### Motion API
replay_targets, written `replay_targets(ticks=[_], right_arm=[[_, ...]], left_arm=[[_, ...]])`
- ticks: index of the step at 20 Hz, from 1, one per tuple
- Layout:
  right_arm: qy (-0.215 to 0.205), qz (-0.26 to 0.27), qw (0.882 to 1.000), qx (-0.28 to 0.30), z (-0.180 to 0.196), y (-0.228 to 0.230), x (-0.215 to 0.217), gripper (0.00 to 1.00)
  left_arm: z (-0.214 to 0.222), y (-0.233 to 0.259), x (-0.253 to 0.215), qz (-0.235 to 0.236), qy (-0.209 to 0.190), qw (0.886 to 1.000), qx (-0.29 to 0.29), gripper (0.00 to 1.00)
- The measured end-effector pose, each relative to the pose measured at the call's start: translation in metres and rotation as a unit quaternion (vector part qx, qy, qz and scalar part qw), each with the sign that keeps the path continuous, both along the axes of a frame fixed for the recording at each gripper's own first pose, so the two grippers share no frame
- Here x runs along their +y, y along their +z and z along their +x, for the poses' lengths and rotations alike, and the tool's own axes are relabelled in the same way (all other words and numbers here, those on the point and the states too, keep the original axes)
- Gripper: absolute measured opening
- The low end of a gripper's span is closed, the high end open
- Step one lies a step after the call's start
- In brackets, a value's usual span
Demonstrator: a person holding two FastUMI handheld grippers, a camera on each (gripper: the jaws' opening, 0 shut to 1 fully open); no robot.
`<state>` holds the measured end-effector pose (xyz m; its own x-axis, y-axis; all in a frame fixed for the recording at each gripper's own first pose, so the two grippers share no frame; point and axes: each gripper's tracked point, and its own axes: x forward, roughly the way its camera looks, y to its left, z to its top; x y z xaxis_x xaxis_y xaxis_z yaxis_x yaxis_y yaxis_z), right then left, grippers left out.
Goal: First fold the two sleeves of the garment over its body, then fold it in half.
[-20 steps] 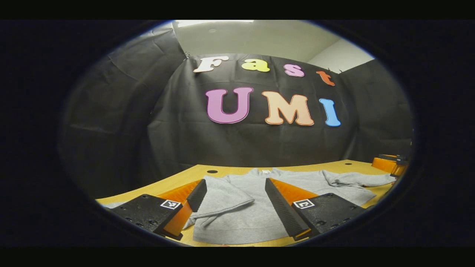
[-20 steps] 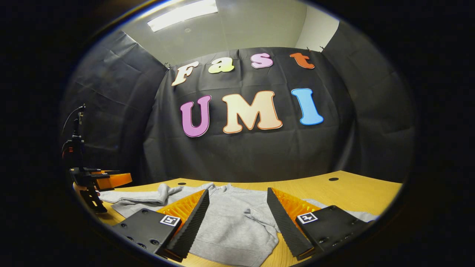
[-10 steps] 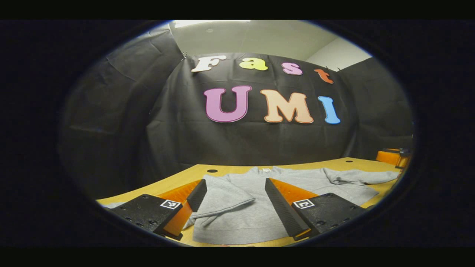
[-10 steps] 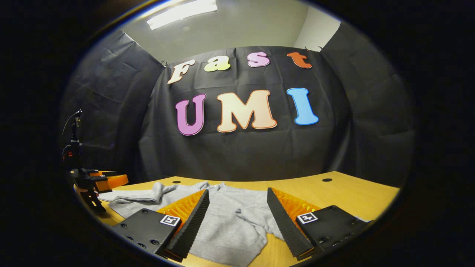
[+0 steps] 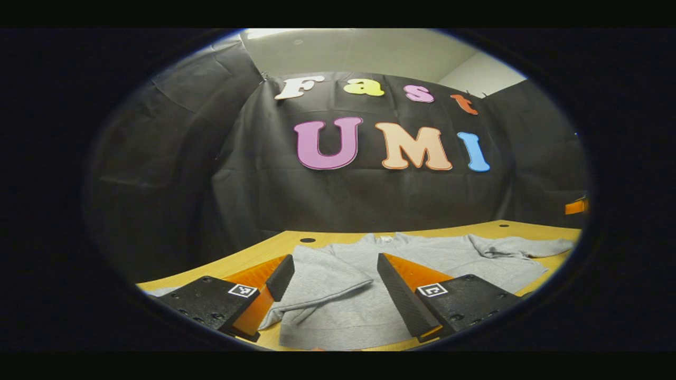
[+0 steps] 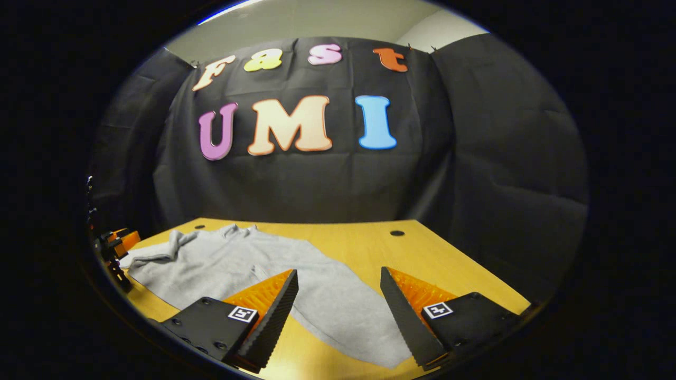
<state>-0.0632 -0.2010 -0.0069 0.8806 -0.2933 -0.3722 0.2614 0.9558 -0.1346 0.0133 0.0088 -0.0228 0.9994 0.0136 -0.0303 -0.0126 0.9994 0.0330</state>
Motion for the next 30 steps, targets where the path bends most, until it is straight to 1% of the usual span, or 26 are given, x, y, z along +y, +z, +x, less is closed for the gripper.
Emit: replay_targets(ticks=[2, 3, 4, 5, 6, 7, 8, 10, 11, 12, 13, 14, 15, 16, 17, 18, 20, 21, 24, 26, 28, 29, 30], right_arm=[[-0.018, 0.004, 0.997, 0.072, -0.018, -0.026, -0.021, 0.98], [-0.023, 0.009, 0.994, 0.104, -0.027, -0.037, -0.027, 0.95], [-0.025, 0.015, 0.991, 0.134, -0.039, -0.047, -0.032, 0.98], [-0.032, 0.017, 0.987, 0.157, -0.045, -0.055, -0.037, 0.98], [-0.033, 0.017, 0.984, 0.172, -0.049, -0.063, -0.041, 0.94], [-0.038, 0.017, 0.982, 0.186, -0.053, -0.069, -0.047, 0.98], [-0.042, 0.017, 0.979, 0.199, -0.055, -0.076, -0.050, 0.98], [-0.049, 0.014, 0.974, 0.223, -0.063, -0.091, -0.058, 0.98], [-0.049, 0.013, 0.971, 0.232, -0.064, -0.097, -0.060, 0.94], [-0.049, 0.016, 0.969, 0.240, -0.066, -0.102, -0.061, 0.95], [-0.050, 0.020, 0.970, 0.237, -0.066, -0.100, -0.061, 0.95], [-0.051, 0.024, 0.970, 0.236, -0.065, -0.100, -0.062, 0.99], [-0.051, 0.028, 0.969, 0.238, -0.066, -0.101, -0.062, 0.97], [-0.050, 0.035, 0.968, 0.242, -0.068, -0.104, -0.061, 0.95], [-0.050, 0.044, 0.968, 0.244, -0.068, -0.105, -0.060, 0.95], [-0.053, 0.056, 0.966, 0.246, -0.069, -0.107, -0.061, 0.97], [-0.052, 0.074, 0.965, 0.248, -0.069, -0.108, -0.060, 0.96], [-0.050, 0.073, 0.963, 0.253, -0.069, -0.110, -0.059, 0.94], [-0.031, 0.068, 0.958, 0.277, -0.071, -0.113, -0.050, 0.82], [-0.021, 0.071, 0.954, 0.290, -0.070, -0.113, -0.042, 0.58], [-0.027, 0.075, 0.953, 0.294, -0.068, -0.112, -0.040, 0.27], [-0.026, 0.075, 0.952, 0.297, -0.067, -0.112, -0.039, 0.24], [-0.028, 0.088, 0.950, 0.299, -0.067, -0.112, -0.034, 0.24]], left_arm=[[0.001, -0.004, 0.000, -0.001, -0.002, 1.000, -0.001, 0.94], [0.001, -0.004, 0.002, -0.003, -0.001, 1.000, 0.000, 0.93], [0.003, -0.007, 0.002, -0.003, -0.001, 1.000, 0.002, 0.94], [0.003, -0.009, 0.003, -0.002, 0.000, 1.000, 0.005, 0.94], [0.004, -0.010, 0.004, -0.001, 0.001, 1.000, 0.007, 0.94], [0.004, -0.012, 0.005, 0.000, 0.001, 1.000, 0.009, 0.94], [0.004, -0.013, 0.005, -0.001, 0.001, 1.000, 0.010, 0.94], [0.005, -0.014, 0.006, -0.001, 0.002, 1.000, 0.010, 0.94], [0.006, -0.015, 0.006, -0.001, 0.002, 1.000, 0.012, 0.94], [0.006, -0.016, 0.007, 0.000, 0.002, 1.000, 0.013, 0.93], [0.006, -0.019, 0.006, 0.002, 0.002, 1.000, 0.018, 0.93], [0.005, -0.019, 0.006, 0.004, 0.001, 1.000, 0.017, 0.94], [0.005, -0.019, 0.006, 0.006, 0.001, 1.000, 0.018, 0.93], [0.005, -0.019, 0.006, 0.009, 0.000, 1.000, 0.017, 0.94], [0.005, -0.020, 0.005, 0.008, -0.001, 1.000, 0.019, 0.94], [0.006, -0.019, 0.005, 0.008, 0.000, 1.000, 0.018, 0.94], [0.006, -0.019, 0.006, 0.009, 0.000, 1.000, 0.018, 0.94], [0.006, -0.019, 0.005, 0.008, 0.000, 1.000, 0.018, 0.93], [0.006, -0.020, 0.007, 0.009, 0.001, 1.000, 0.019, 0.95], [0.006, -0.020, 0.005, 0.009, 0.000, 1.000, 0.019, 0.94], [0.006, -0.020, 0.005, 0.009, -0.001, 1.000, 0.019, 0.94], [0.006, -0.020, 0.005, 0.009, -0.001, 1.000, 0.019, 0.94], [0.006, -0.020, 0.005, 0.009, -0.001, 1.000, 0.019, 0.94]])
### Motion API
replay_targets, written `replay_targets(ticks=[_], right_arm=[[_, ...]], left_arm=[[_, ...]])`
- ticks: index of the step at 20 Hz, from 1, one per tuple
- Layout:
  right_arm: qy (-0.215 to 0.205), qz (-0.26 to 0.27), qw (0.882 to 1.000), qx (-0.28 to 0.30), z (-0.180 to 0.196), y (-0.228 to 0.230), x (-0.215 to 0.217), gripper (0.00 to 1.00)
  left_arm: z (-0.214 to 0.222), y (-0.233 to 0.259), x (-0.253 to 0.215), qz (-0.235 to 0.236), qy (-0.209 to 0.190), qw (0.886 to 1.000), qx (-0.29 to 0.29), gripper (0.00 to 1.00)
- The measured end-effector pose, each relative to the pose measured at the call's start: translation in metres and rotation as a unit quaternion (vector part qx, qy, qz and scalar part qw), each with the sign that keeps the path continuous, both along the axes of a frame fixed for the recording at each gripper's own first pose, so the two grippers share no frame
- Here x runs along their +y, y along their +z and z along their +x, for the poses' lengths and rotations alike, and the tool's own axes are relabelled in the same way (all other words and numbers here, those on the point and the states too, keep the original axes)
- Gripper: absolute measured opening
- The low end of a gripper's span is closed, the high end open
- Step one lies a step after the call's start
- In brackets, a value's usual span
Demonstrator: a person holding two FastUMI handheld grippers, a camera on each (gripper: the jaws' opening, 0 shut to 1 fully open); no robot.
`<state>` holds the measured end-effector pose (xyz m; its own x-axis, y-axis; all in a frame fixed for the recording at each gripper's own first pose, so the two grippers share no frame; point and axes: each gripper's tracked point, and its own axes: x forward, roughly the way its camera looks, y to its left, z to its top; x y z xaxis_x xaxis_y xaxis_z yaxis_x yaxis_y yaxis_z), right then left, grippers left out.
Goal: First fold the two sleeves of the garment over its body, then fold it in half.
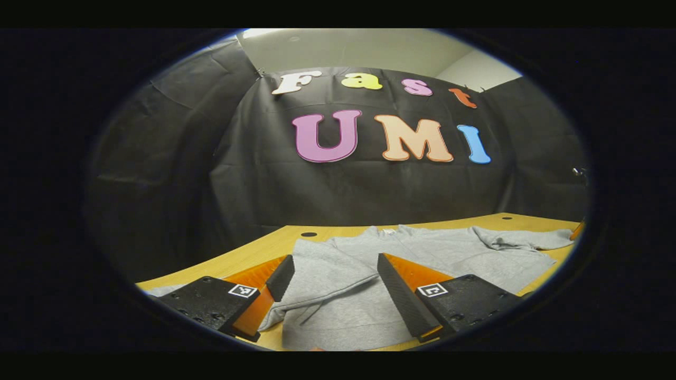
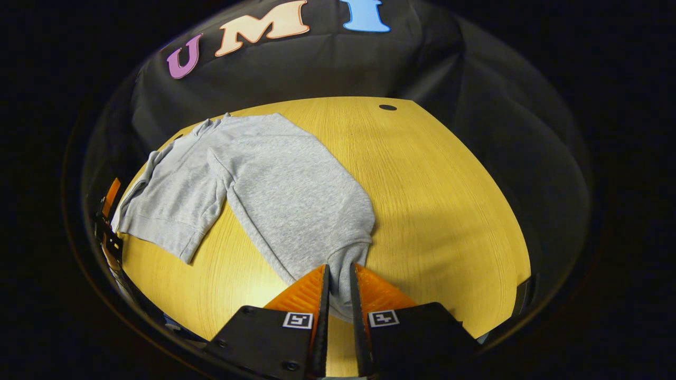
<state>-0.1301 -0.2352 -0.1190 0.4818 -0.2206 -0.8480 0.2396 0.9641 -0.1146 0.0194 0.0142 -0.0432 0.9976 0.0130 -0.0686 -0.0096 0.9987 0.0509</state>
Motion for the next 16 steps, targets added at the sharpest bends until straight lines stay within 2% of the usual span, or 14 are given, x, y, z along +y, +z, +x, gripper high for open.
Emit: replay_targets(ticks=[1, 2, 5, 6, 7, 12, 13, 14, 16], right_arm=[[-0.008, 0.016, 1.000, 0.001, 0.001, 0.001, 0.006, 0.18], [-0.011, 0.027, 1.000, 0.003, 0.001, 0.001, 0.012, 0.18], [0.002, 0.011, 1.000, 0.002, 0.011, 0.013, 0.016, 0.19], [0.007, 0.010, 1.000, -0.008, 0.019, 0.022, 0.020, 0.14], [0.011, 0.014, 1.000, -0.021, 0.030, 0.033, 0.025, 0.18], [0.047, 0.009, 0.996, -0.072, 0.090, 0.078, 0.052, 0.19], [0.057, 0.006, 0.995, -0.081, 0.104, 0.085, 0.060, 0.14], [0.070, 0.004, 0.994, -0.085, 0.116, 0.089, 0.070, 0.18], [0.092, 0.010, 0.991, -0.095, 0.144, 0.095, 0.094, 0.18]], left_arm=[[0.000, 0.000, 0.000, 0.000, 0.000, 1.000, 0.000, 0.94], [0.000, 0.000, 0.000, 0.000, 0.000, 1.000, 0.000, 0.94], [0.000, 0.000, 0.000, 0.000, 0.002, 1.000, 0.000, 0.94], [0.001, 0.000, 0.001, 0.000, 0.002, 1.000, 0.001, 0.94], [0.001, 0.000, 0.001, 0.000, 0.003, 1.000, 0.001, 0.94], [0.000, 0.000, 0.001, 0.000, 0.003, 1.000, 0.001, 0.94], [0.000, 0.001, 0.002, 0.000, 0.003, 1.000, 0.000, 0.94], [0.001, 0.000, 0.001, 0.000, 0.003, 1.000, 0.001, 0.94], [0.000, 0.000, 0.001, -0.001, 0.004, 1.000, 0.001, 0.93]])
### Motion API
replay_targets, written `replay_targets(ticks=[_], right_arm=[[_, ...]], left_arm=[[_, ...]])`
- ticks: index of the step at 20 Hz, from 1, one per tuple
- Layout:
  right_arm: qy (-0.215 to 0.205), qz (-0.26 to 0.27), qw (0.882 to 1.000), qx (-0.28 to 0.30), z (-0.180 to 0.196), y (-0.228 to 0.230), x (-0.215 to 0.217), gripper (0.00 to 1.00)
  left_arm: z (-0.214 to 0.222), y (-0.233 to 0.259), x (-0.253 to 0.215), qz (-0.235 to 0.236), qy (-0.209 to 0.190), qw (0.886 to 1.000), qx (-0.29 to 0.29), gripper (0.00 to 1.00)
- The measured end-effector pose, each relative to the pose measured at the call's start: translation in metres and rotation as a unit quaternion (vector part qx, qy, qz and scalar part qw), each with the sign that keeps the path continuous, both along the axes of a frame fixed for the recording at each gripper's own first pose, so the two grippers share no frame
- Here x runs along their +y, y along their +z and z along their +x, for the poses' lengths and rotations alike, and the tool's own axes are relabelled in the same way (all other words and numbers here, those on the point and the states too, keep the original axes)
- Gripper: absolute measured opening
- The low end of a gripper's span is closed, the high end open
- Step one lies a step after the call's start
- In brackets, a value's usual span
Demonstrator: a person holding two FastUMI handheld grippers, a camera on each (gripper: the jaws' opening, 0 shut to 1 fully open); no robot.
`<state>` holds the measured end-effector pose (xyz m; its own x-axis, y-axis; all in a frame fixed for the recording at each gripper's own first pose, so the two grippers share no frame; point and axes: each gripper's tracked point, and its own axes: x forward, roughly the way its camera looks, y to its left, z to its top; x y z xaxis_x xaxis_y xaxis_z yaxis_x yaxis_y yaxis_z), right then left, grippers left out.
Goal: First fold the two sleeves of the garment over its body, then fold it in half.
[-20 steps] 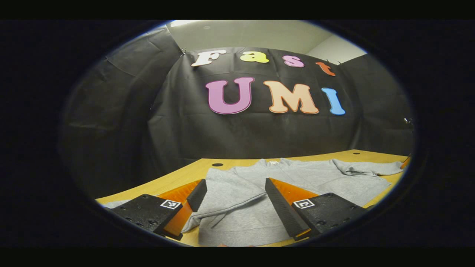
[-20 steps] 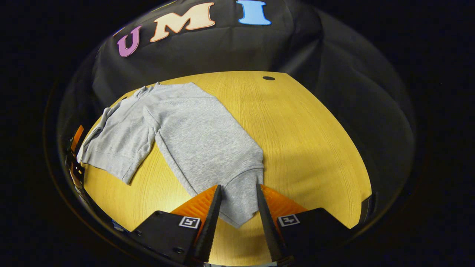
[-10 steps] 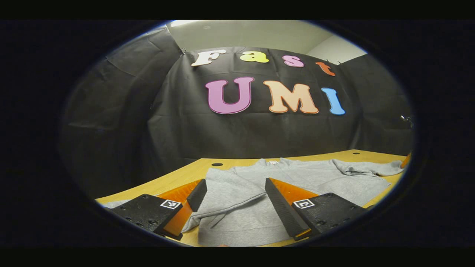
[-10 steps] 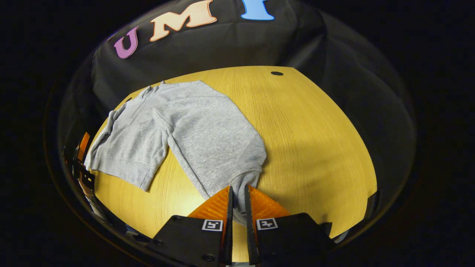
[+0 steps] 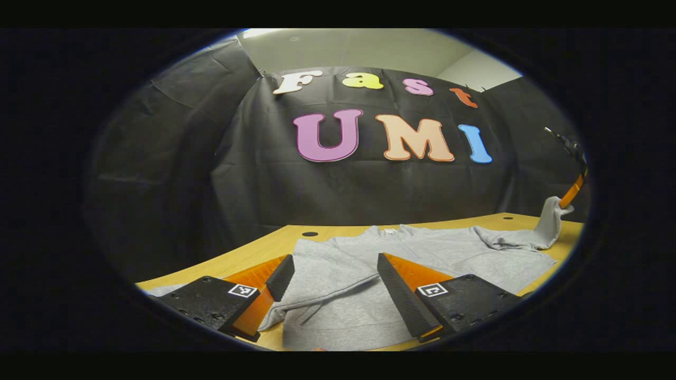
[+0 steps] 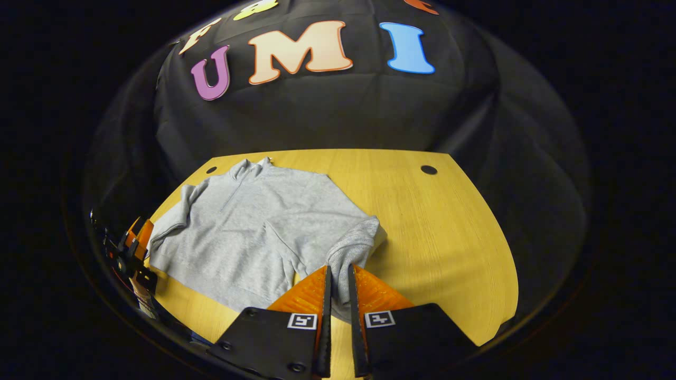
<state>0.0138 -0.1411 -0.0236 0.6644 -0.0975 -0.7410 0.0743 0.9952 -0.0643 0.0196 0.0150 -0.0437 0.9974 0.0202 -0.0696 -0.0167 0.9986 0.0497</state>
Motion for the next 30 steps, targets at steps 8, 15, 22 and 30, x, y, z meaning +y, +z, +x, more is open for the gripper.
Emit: replay_targets(ticks=[8, 15, 22, 30], right_arm=[[0.099, 0.015, 0.995, -0.016, 0.108, -0.002, 0.119, 0.18], [0.175, 0.061, 0.982, -0.035, 0.185, -0.010, 0.246, 0.18], [0.231, 0.086, 0.968, -0.038, 0.240, -0.049, 0.368, 0.18], [0.231, 0.070, 0.970, 0.022, 0.258, -0.115, 0.390, 0.18]], left_arm=[[0.000, 0.000, 0.000, 0.000, 0.000, 1.000, 0.000, 0.93], [0.001, 0.001, 0.001, 0.000, 0.002, 1.000, -0.001, 0.93], [0.001, 0.000, 0.001, 0.000, 0.002, 1.000, -0.001, 0.94], [0.001, 0.001, 0.003, 0.001, 0.004, 1.000, -0.001, 0.94]])
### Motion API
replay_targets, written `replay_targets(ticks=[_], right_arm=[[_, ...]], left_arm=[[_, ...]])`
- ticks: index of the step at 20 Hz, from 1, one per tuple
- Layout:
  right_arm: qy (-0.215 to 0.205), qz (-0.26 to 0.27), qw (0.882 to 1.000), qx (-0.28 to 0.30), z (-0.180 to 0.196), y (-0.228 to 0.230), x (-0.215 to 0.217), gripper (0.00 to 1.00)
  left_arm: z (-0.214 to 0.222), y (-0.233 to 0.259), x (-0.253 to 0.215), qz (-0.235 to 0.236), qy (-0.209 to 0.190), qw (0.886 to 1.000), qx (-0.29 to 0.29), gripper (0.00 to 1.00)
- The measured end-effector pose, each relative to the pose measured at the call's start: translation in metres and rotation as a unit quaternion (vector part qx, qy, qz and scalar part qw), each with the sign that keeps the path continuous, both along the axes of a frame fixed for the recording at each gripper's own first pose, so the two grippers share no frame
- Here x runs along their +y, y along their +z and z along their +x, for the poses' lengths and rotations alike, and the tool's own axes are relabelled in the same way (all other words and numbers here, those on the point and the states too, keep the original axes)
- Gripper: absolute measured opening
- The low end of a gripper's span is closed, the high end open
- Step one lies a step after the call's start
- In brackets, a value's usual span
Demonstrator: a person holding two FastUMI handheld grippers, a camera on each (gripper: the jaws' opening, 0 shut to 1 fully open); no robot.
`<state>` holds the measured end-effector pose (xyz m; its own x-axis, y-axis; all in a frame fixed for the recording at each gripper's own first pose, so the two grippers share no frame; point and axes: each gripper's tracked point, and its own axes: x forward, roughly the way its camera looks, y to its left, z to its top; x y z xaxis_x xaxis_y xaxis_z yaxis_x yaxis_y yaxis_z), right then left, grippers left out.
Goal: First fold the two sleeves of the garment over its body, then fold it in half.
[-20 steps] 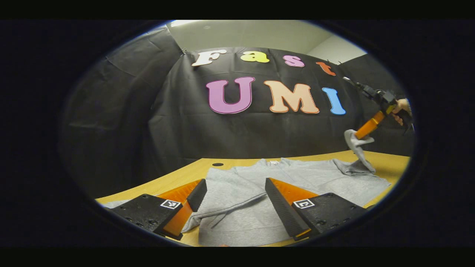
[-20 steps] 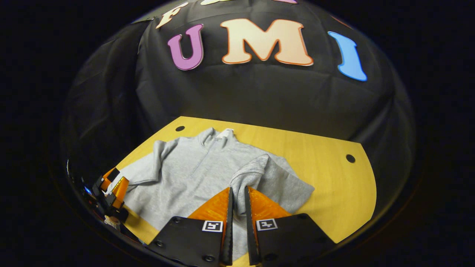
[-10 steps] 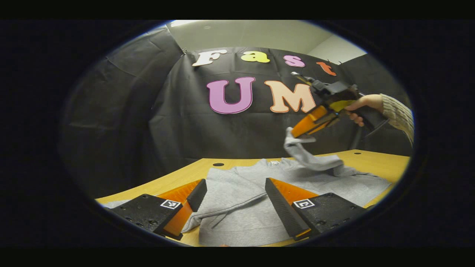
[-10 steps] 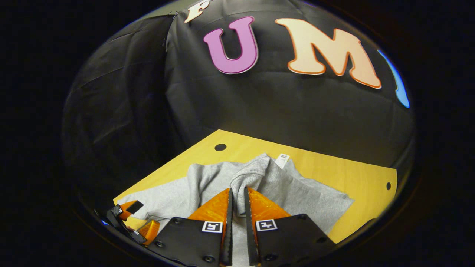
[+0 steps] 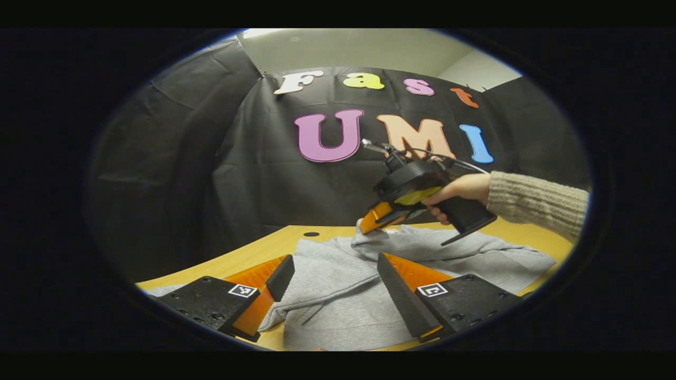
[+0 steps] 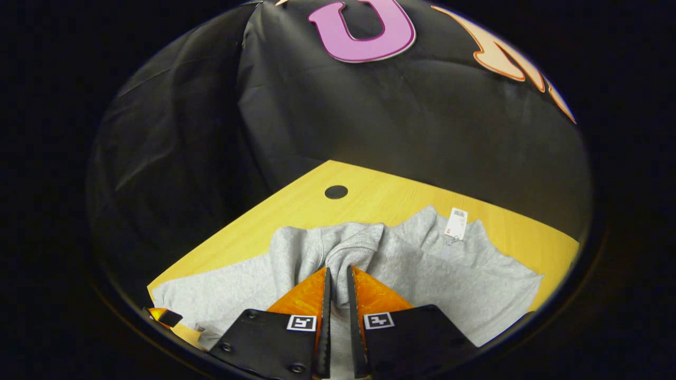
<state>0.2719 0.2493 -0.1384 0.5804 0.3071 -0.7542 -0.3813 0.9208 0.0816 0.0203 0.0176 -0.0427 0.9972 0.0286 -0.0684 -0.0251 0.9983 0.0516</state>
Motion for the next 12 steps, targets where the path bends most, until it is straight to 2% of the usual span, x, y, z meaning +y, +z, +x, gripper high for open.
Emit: replay_targets(ticks=[4, 5, 8, 9, 10, 12], right_arm=[[-0.012, 0.003, 1.000, 0.007, 0.002, -0.007, -0.009, 0.18], [-0.011, -0.004, 1.000, -0.006, 0.006, -0.003, -0.016, 0.29], [-0.003, 0.020, 0.999, -0.043, 0.006, 0.027, -0.019, 0.83], [-0.005, 0.030, 0.998, -0.057, 0.006, 0.044, -0.023, 0.97], [-0.008, 0.036, 0.997, -0.073, 0.004, 0.055, -0.031, 0.94], [-0.019, 0.041, 0.993, -0.106, -0.001, 0.084, -0.056, 0.96]], left_arm=[[0.000, 0.000, 0.000, 0.000, 0.001, 1.000, 0.000, 0.94], [-0.001, 0.001, 0.000, 0.000, 0.001, 1.000, 0.000, 0.94], [0.000, 0.000, 0.001, 0.000, 0.001, 1.000, 0.000, 0.94], [0.000, 0.001, 0.000, 0.000, 0.001, 1.000, 0.000, 0.94], [0.000, 0.000, 0.000, 0.000, 0.001, 1.000, 0.000, 0.94], [0.000, 0.000, 0.000, 0.000, 0.001, 1.000, 0.000, 0.94]])
